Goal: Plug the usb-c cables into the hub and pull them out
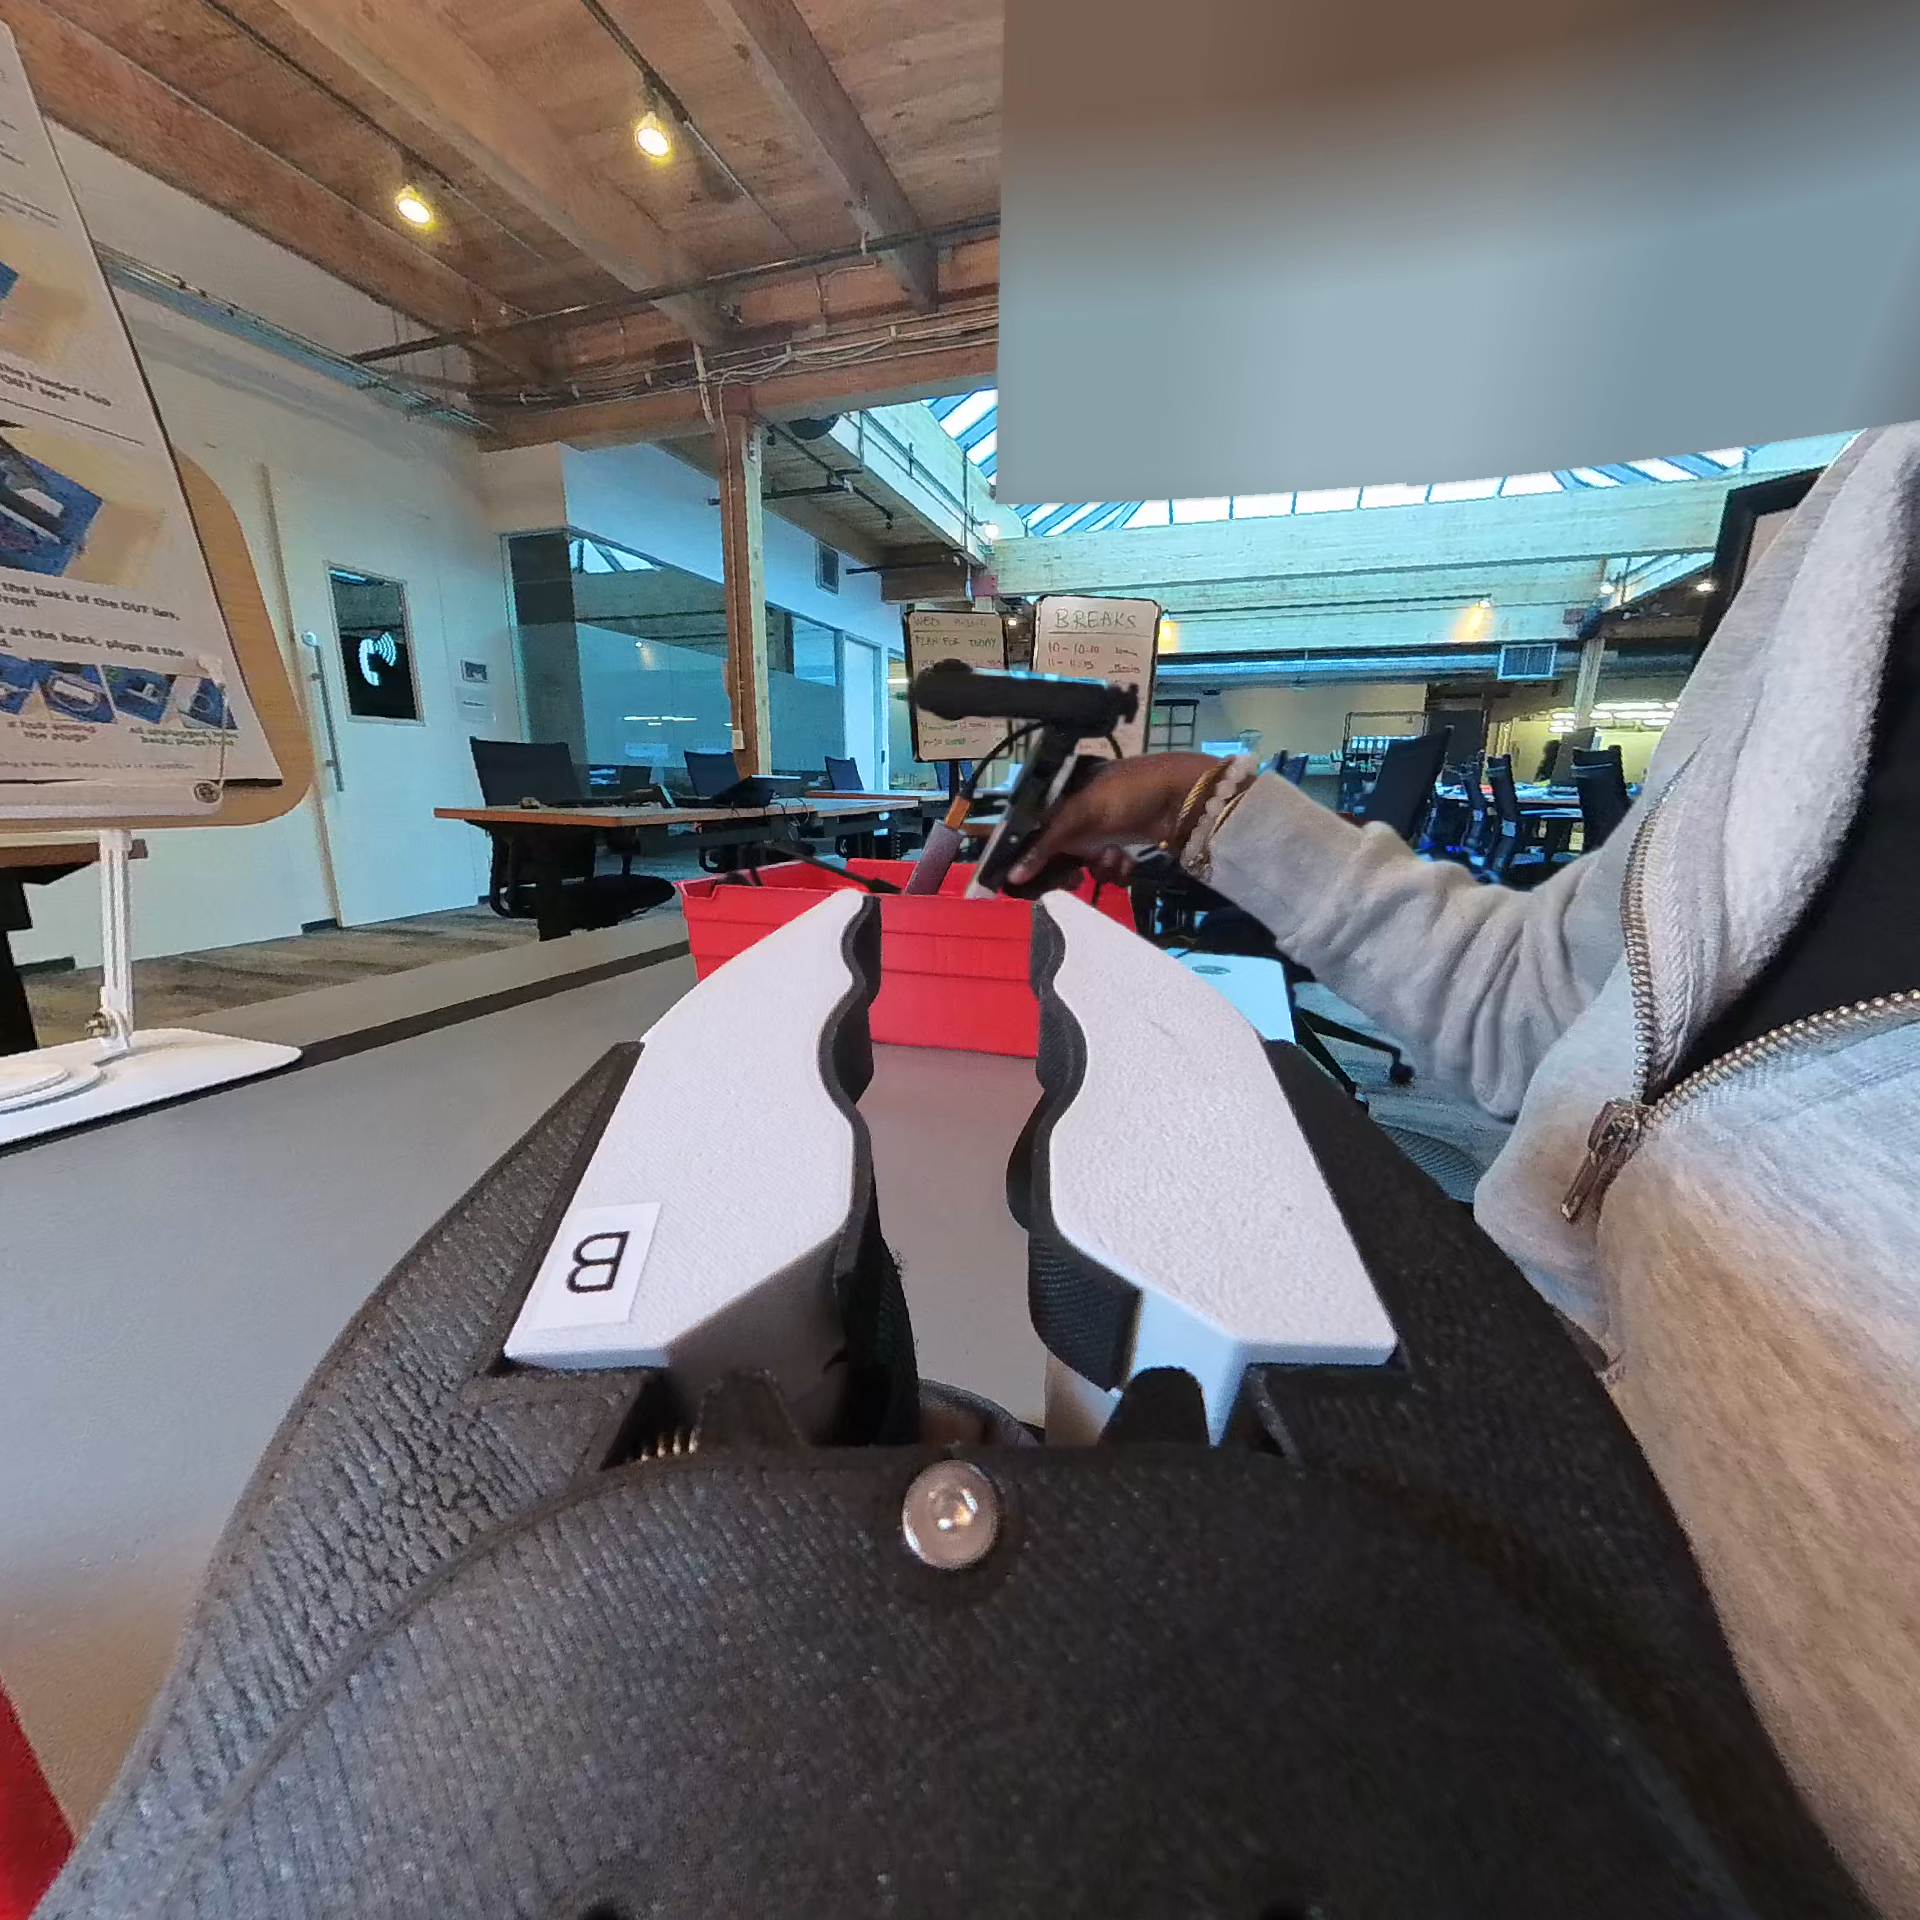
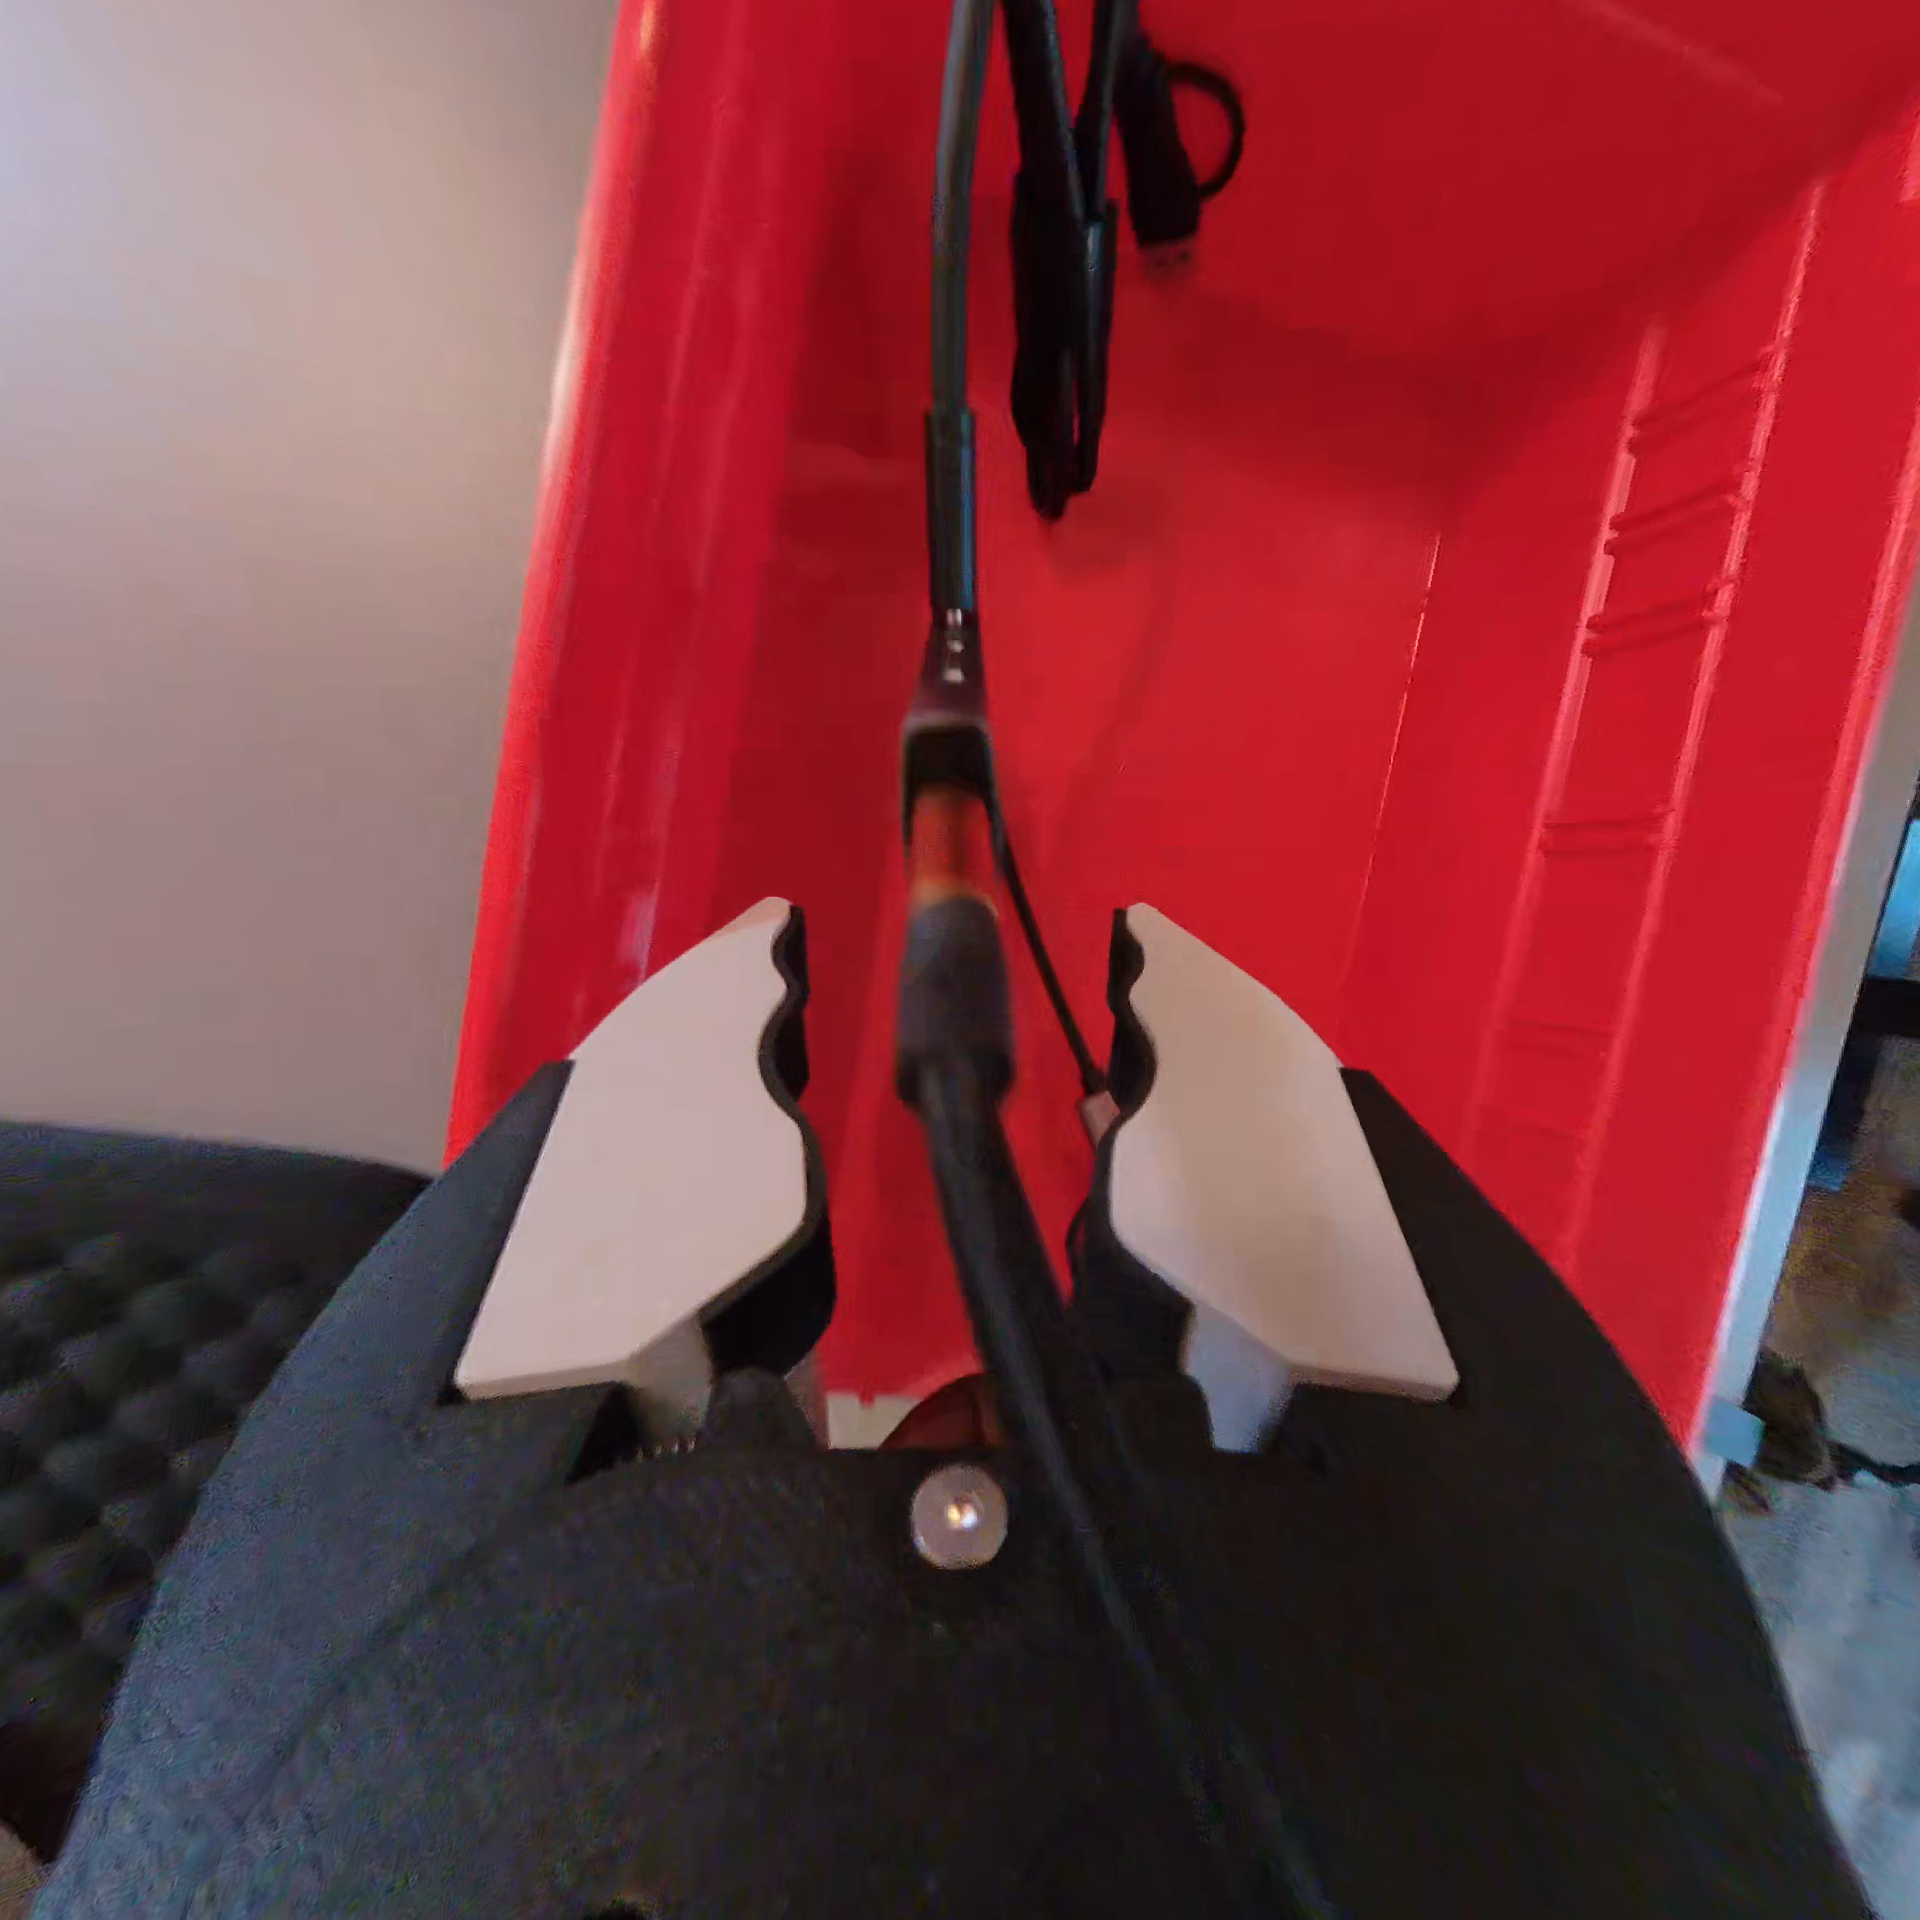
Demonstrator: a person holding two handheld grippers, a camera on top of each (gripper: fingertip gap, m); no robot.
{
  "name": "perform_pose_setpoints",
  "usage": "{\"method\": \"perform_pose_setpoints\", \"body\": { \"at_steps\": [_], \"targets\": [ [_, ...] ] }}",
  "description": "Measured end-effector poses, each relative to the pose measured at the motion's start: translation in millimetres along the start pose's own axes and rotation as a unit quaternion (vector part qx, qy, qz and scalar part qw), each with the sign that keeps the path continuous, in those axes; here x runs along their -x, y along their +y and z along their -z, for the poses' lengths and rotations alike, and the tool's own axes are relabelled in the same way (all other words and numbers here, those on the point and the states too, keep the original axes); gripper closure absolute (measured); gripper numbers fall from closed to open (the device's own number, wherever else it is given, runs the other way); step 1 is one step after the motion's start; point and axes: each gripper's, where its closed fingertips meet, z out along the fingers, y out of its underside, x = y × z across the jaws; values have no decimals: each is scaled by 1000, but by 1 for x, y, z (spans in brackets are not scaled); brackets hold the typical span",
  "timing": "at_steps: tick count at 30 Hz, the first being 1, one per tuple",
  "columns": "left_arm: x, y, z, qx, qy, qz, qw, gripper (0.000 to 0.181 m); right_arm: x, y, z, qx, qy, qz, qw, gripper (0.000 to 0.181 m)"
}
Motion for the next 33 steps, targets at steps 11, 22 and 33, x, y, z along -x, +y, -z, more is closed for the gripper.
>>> {"method": "perform_pose_setpoints", "body": {
  "at_steps": [11, 22, 33],
  "targets": [
    [-1, -1, 1, -3, 1, -4, 1000, 154, 55, 30, 70, -26, -124, 115, 985, 160],
    [-2, -1, 1, -3, 1, -9, 1000, 154, 51, -11, 142, -209, -42, 156, 964, 122],
    [0, -1, 1, -6, -1, -4, 1000, 154, 74, 0, 96, -94, -136, 149, 975, 142]
  ]
}}
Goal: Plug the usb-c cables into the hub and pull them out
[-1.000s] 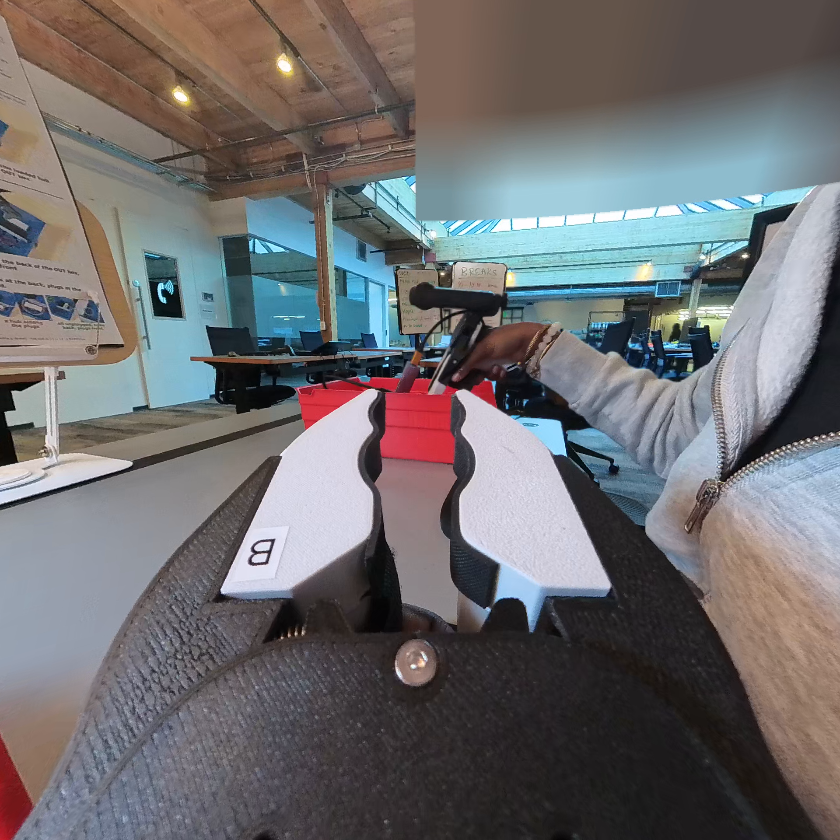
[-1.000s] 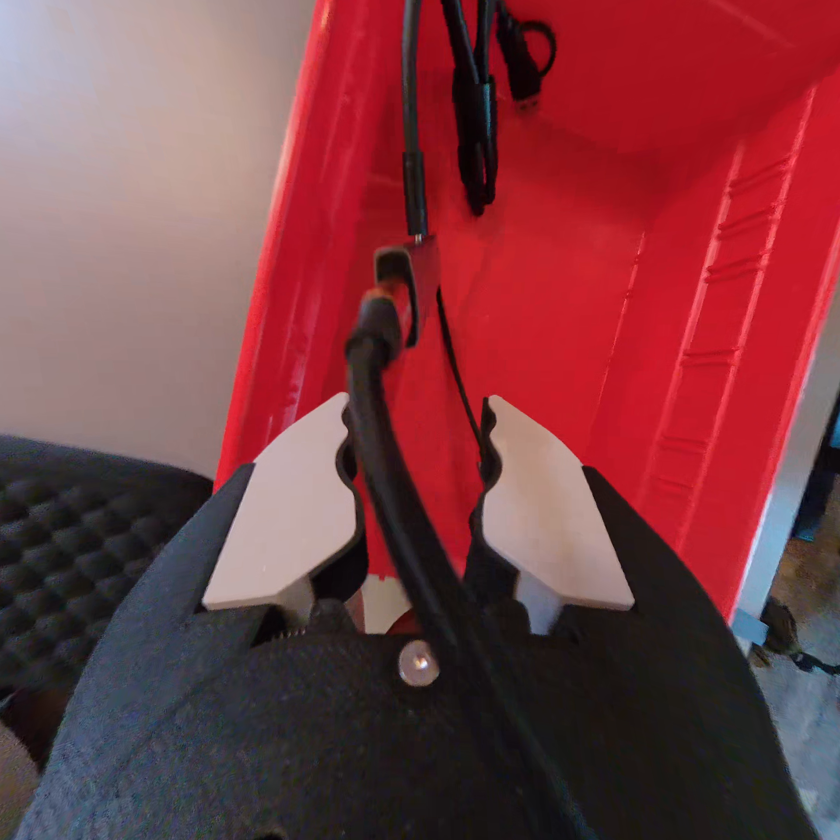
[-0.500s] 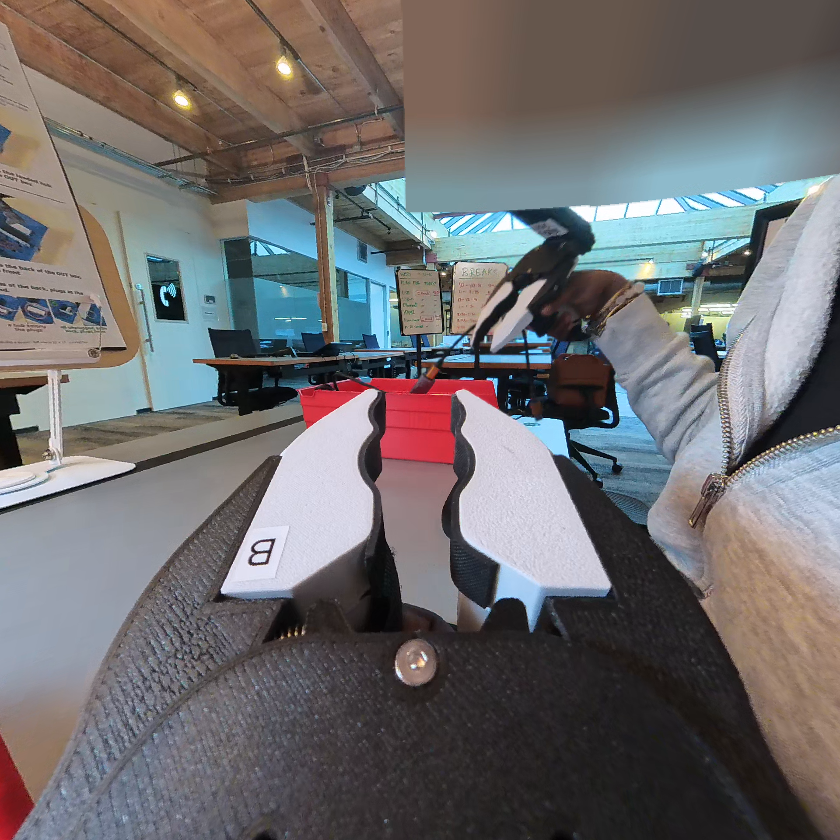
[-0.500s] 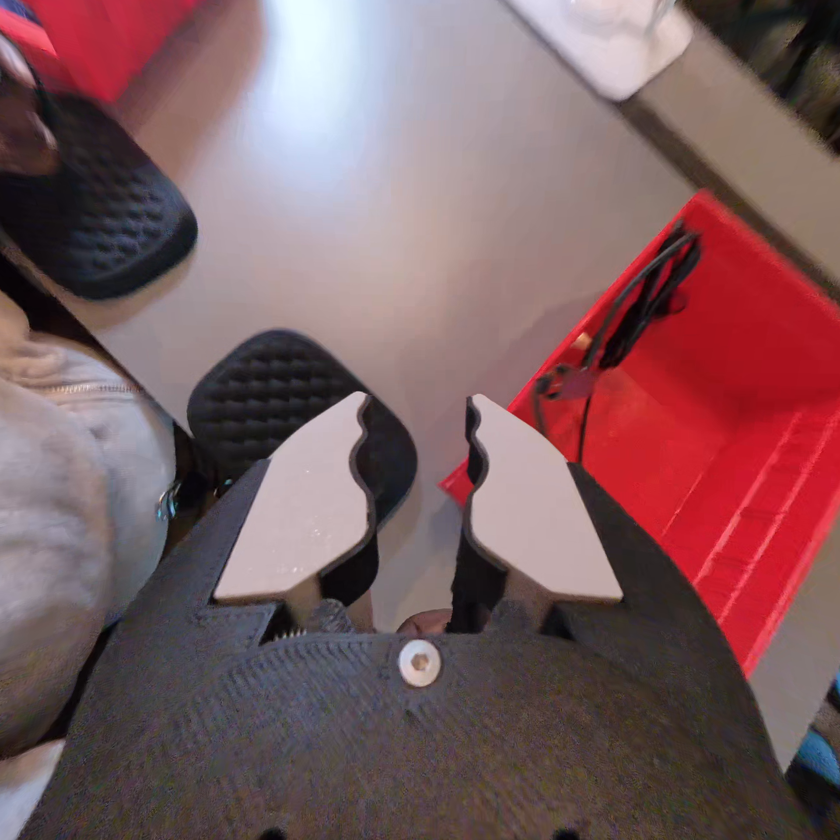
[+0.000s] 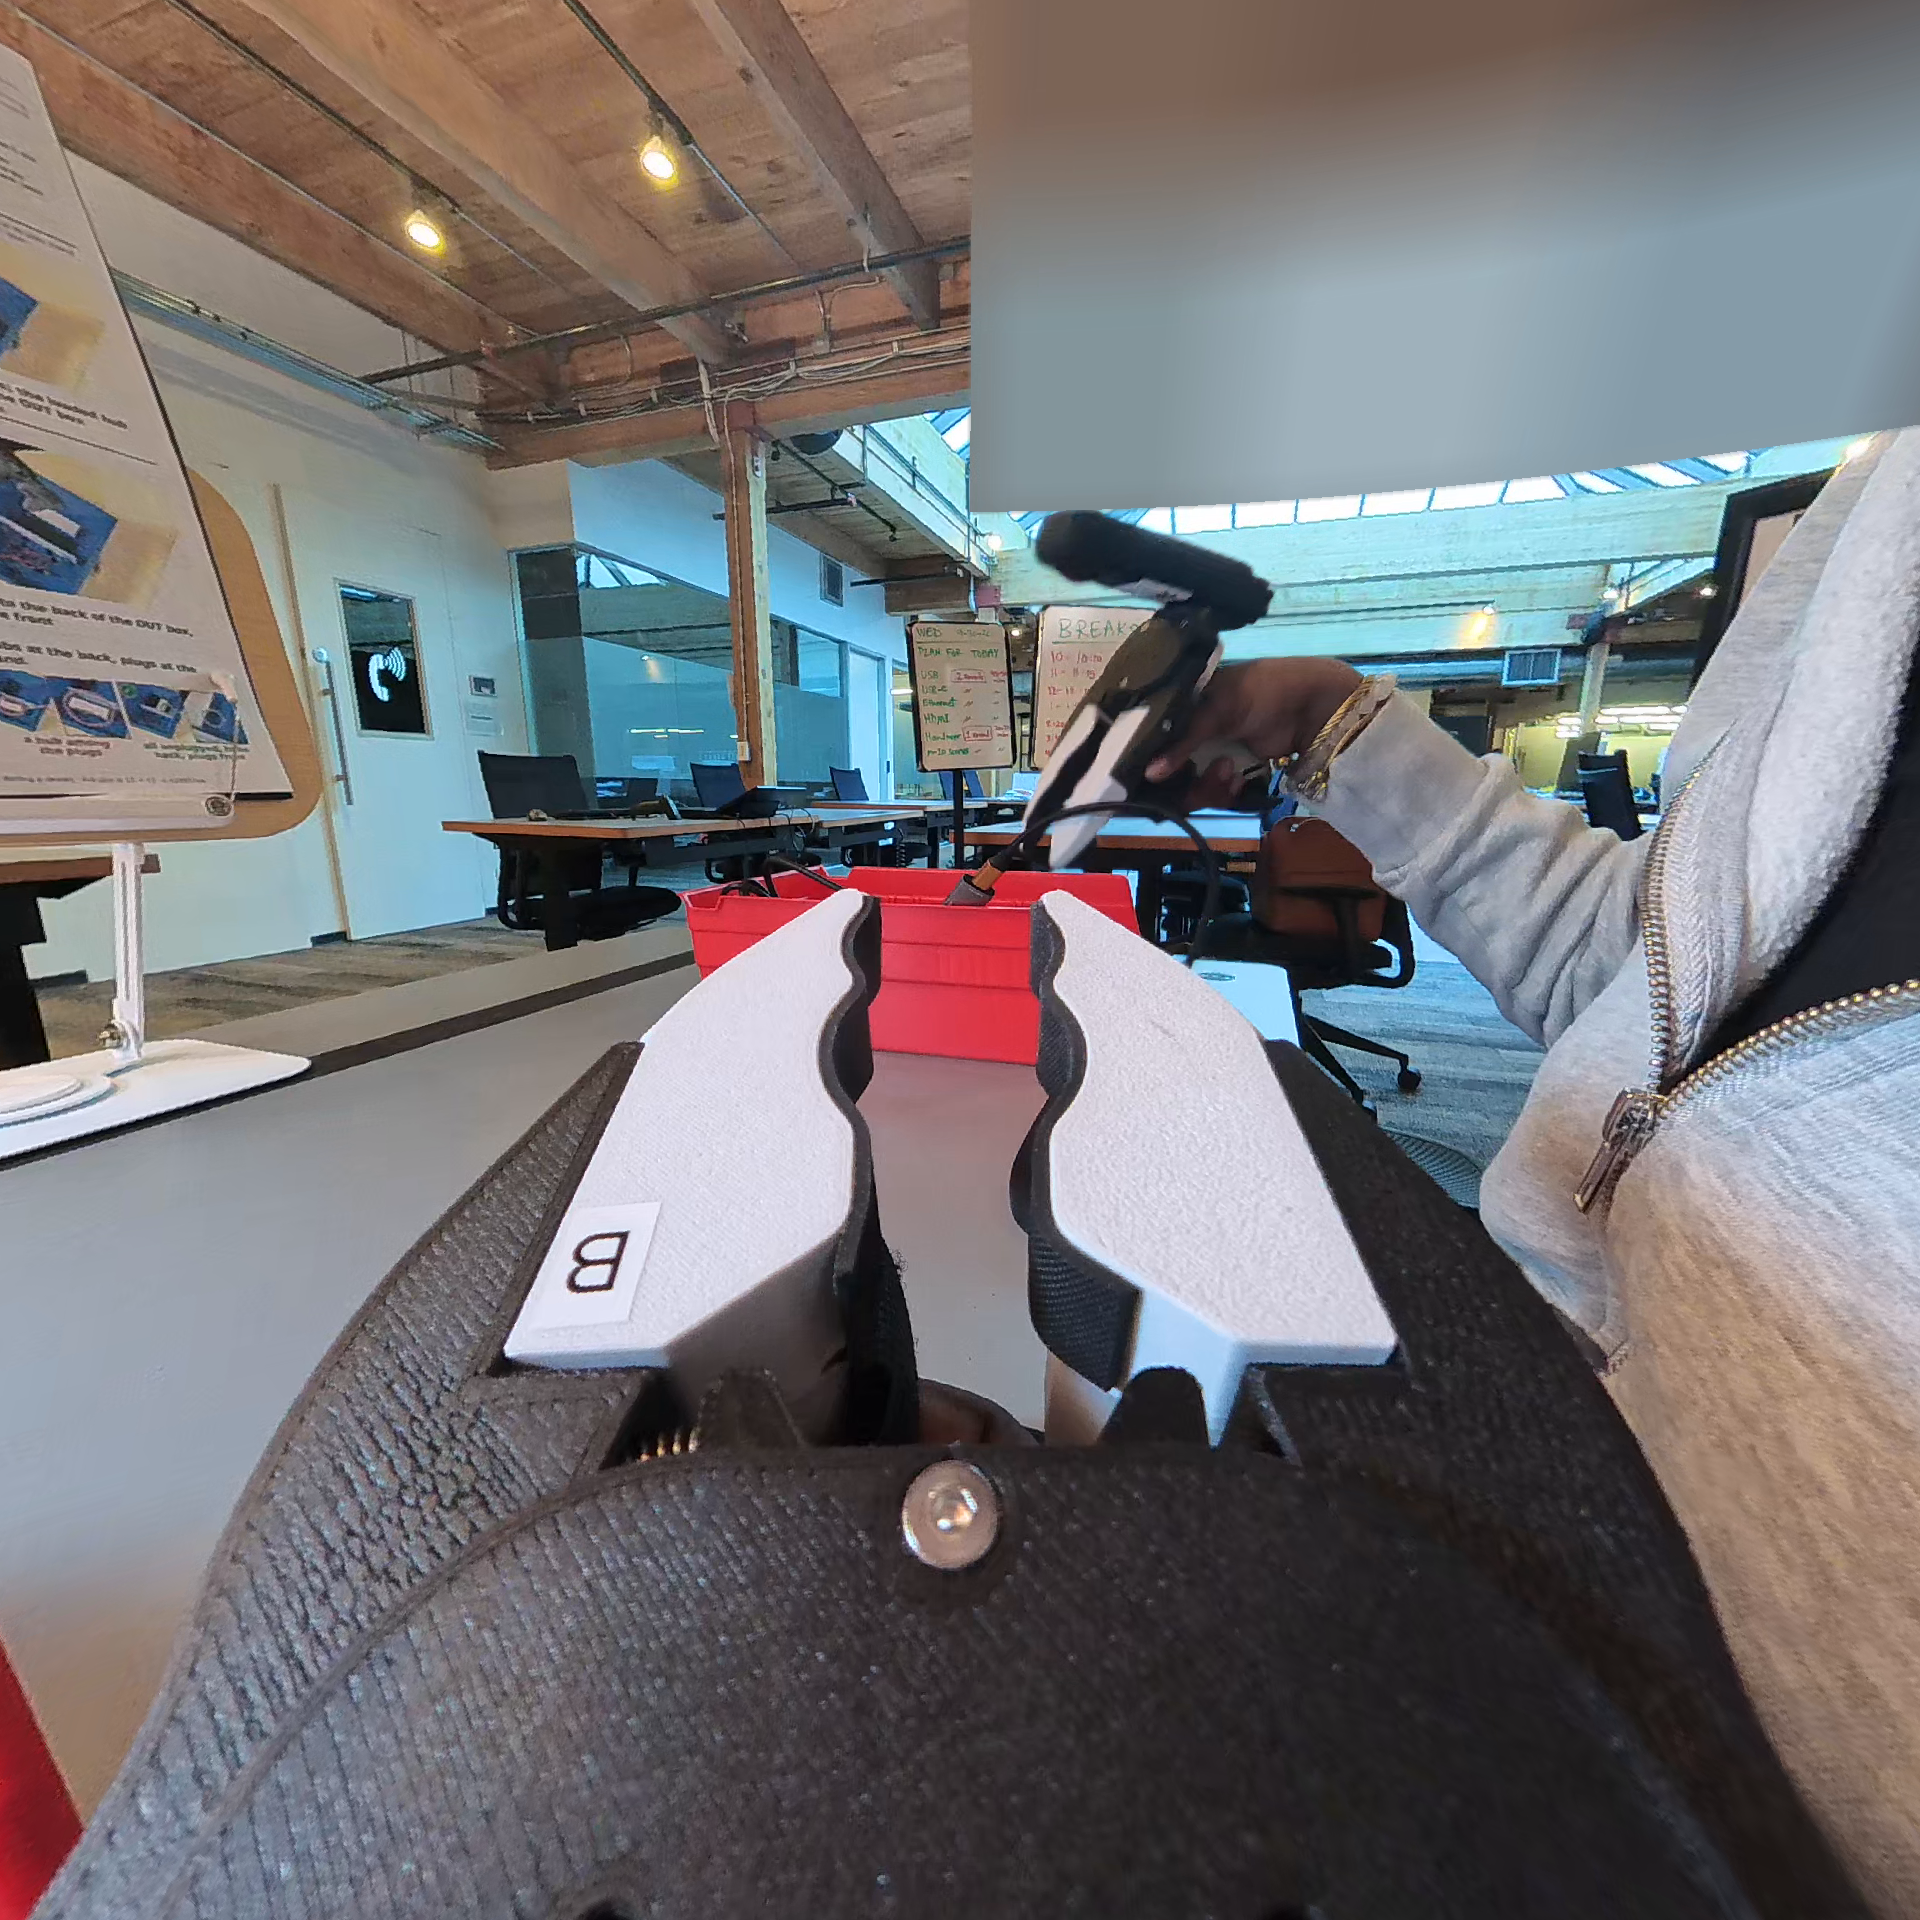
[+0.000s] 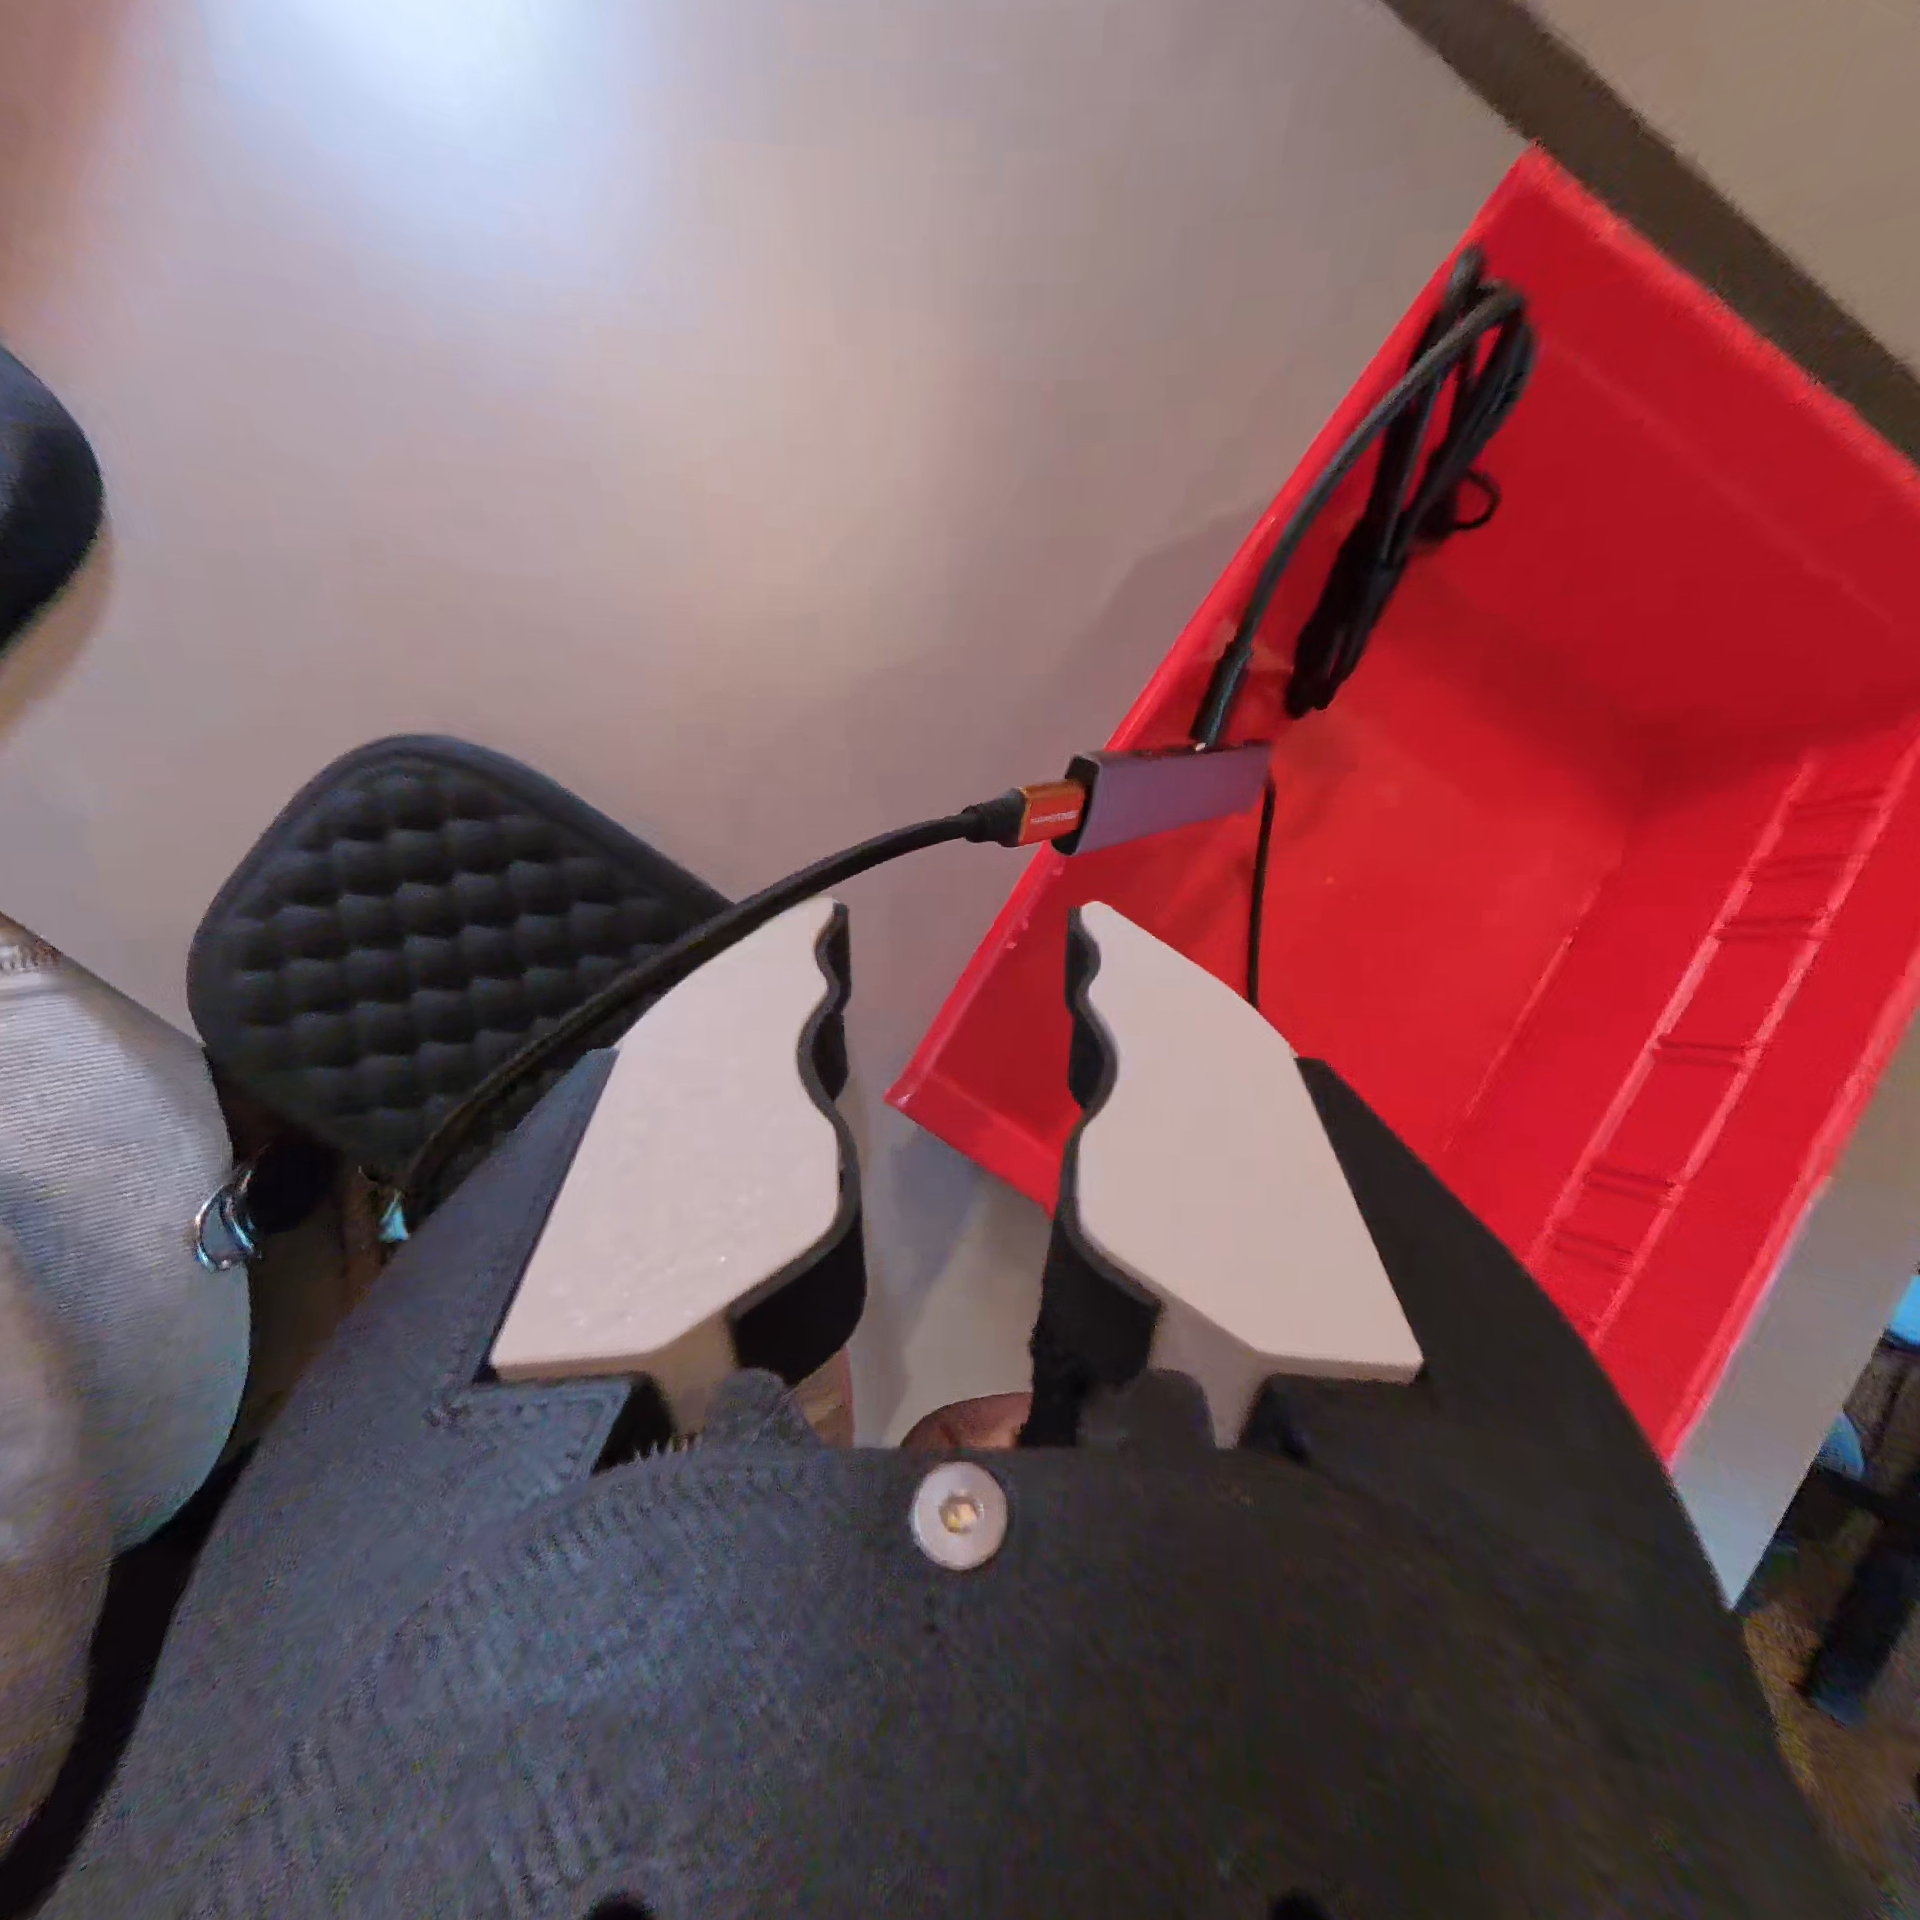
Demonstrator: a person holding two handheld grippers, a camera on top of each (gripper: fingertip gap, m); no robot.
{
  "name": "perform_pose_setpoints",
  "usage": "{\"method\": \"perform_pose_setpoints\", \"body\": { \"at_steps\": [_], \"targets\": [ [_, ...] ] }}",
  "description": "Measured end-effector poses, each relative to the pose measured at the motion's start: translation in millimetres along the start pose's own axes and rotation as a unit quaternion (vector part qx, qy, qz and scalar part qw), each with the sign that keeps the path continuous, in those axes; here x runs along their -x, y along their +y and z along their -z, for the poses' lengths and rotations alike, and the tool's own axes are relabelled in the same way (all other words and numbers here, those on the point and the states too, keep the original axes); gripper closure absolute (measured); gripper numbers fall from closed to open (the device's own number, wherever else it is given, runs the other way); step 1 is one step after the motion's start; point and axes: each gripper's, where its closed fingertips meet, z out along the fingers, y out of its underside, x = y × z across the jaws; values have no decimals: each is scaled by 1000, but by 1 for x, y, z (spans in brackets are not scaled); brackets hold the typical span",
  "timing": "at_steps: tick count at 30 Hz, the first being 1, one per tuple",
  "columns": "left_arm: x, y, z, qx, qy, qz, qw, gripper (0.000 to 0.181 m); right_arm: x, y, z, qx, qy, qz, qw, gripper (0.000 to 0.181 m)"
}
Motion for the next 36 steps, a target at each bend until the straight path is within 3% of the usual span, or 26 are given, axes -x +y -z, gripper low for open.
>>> {"method": "perform_pose_setpoints", "body": {
  "at_steps": [3, 5, 8, 10, 12, 15, 16, 17, 19, 23, 25, 28, 30, 32, 34, 36],
  "targets": [
    [1, -1, 1, -3, -1, 4, 1000, 154, -19, -15, 22, -57, 60, -1, 997, 142],
    [1, -1, 1, -4, -2, 5, 1000, 154, -27, -19, 27, -75, 104, 68, 989, 134],
    [1, -1, 1, -5, -2, 0, 1000, 154, -35, -7, 1, -70, 135, 174, 973, 138],
    [1, -2, 1, -6, -4, -1, 1000, 154, -34, -10, -16, -125, 129, 188, 966, 142],
    [2, -1, 1, -5, -6, 3, 1000, 154, -32, -18, -24, -188, 117, 172, 960, 145],
    [4, -2, 1, -6, -9, 6, 1000, 154, -39, -16, -41, -185, 120, 169, 961, 144],
    [4, -2, 1, -6, -10, 8, 1000, 154, -41, -20, -42, -194, 124, 175, 957, 151],
    [4, -2, 1, -6, -10, 10, 1000, 154, -42, -27, -39, -218, 129, 176, 951, 168],
    [5, -2, 1, -7, -11, 13, 1000, 154, -53, -42, -27, -261, 142, 151, 943, 171],
    [6, -2, 2, -10, -13, 15, 1000, 154, -92, -59, 2, -280, 120, 34, 952, 173],
    [6, -2, 2, -10, -13, 17, 1000, 154, -117, -61, 18, -264, 114, -34, 957, 173],
    [7, -3, 2, -12, -13, 17, 1000, 154, -142, -46, 25, -160, 84, -90, 979, 173],
    [6, -3, 2, -12, -12, 17, 1000, 154, -159, -27, 21, -66, 117, -44, 990, 173],
    [6, -3, 2, -12, -12, 18, 1000, 154, -182, -13, 11, 14, 197, 34, 980, 172],
    [6, -3, 2, -12, -13, 17, 1000, 154, -192, -17, -5, 13, 262, 117, 958, 172],
    [7, -3, 2, -11, -13, 17, 1000, 154, -180, -29, -24, -50, 274, 161, 947, 172]
  ]
}}
